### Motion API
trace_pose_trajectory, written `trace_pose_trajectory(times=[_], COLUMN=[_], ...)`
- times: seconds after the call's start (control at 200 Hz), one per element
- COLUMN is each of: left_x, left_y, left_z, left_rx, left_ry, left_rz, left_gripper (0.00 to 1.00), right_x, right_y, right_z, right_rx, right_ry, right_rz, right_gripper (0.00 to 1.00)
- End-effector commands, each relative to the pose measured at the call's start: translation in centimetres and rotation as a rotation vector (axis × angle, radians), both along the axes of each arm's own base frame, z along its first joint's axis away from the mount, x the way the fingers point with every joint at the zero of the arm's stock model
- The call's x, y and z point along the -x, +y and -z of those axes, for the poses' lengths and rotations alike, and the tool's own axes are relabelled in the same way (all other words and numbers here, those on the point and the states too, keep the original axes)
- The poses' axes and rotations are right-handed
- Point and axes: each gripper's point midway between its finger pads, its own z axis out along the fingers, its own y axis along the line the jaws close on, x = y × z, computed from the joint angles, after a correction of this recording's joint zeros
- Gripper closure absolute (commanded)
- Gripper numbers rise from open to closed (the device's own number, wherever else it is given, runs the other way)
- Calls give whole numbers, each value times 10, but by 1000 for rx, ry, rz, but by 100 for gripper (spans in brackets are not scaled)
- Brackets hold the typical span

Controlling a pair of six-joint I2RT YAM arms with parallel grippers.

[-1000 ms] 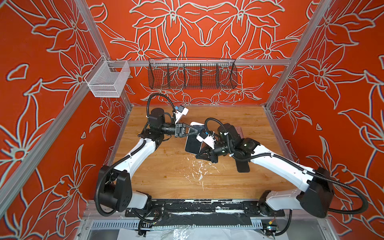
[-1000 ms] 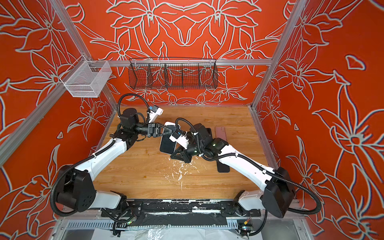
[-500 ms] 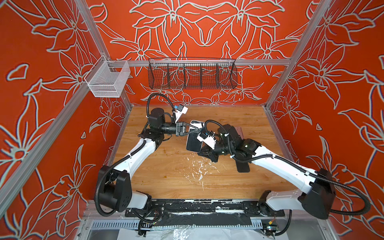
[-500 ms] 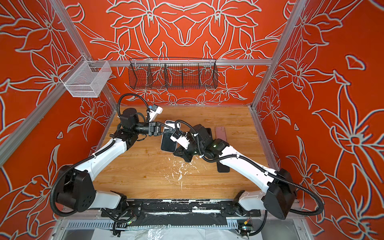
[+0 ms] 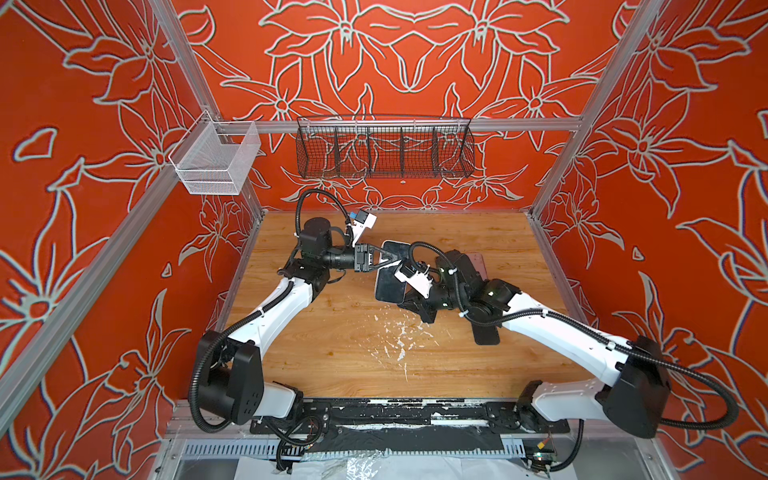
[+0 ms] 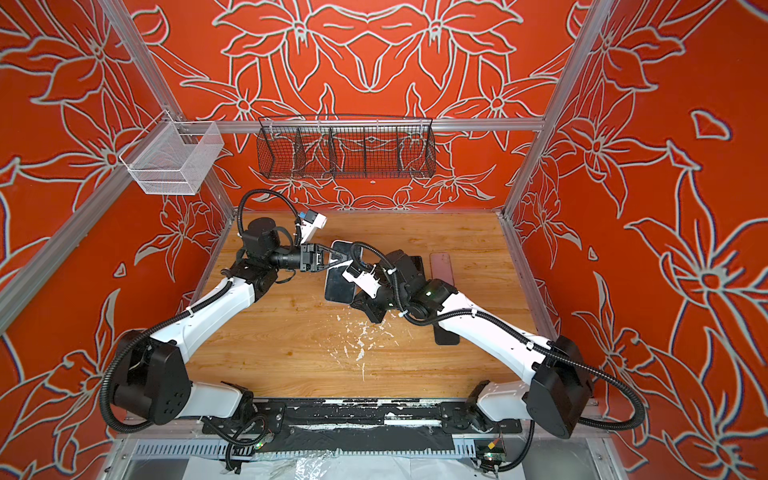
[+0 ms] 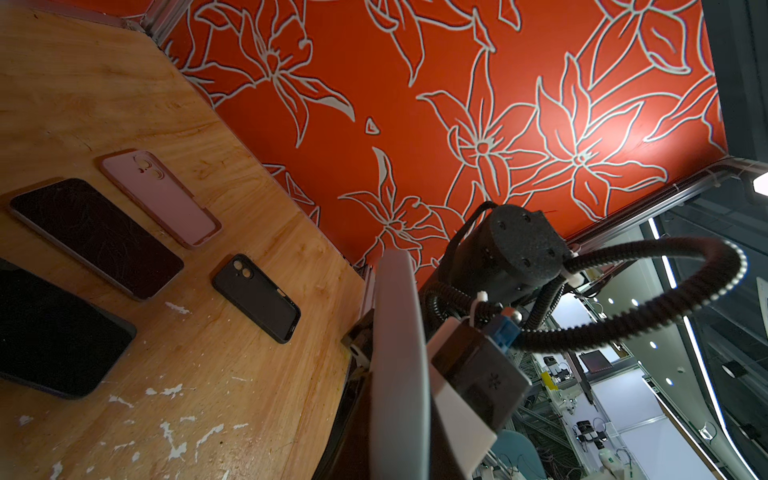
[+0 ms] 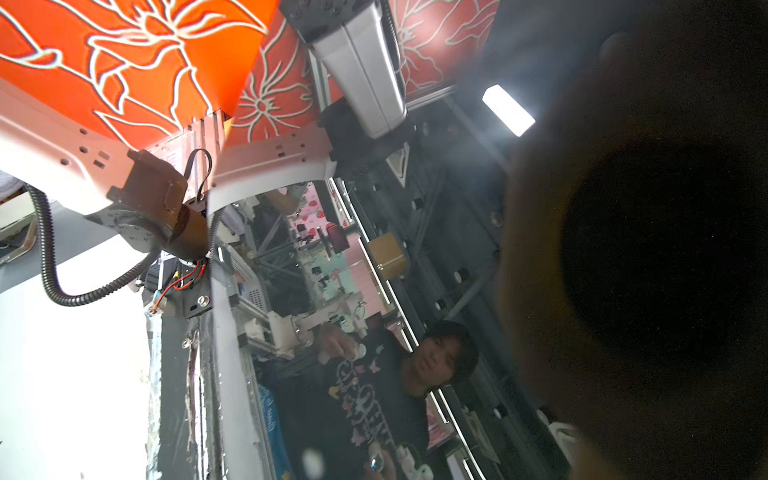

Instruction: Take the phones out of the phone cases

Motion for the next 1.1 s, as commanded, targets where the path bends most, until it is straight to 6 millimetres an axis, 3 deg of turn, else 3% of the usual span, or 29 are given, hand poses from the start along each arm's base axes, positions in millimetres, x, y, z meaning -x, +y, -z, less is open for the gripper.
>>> trace_pose_trajectory(times=[0.0,0.195,0.37,0.631,0.936,1.091], left_x=[23,1,-18,-38,-42,-38], left_y=[-10,-4,4,21,49,57], left_z=[-8,-9,-15,-8,4,4], left_rx=[6,-21,56,131,360,453], left_ry=[14,-4,17,112,225,253], left_rz=[69,-119,-268,-471,-659,-668], left_gripper=[100,100,100,100,100,100], right_x=[-18,-18,-9,0,0,-4], right_y=[3,-10,-20,-58,-64,-52], right_z=[-43,-55,-64,-68,-51,-42], right_rx=[-146,-234,-351,-461,-544,-646], right_ry=[-100,-40,38,72,245,386], right_rz=[57,139,183,369,472,471], right_gripper=[80,69,57,26,18,16])
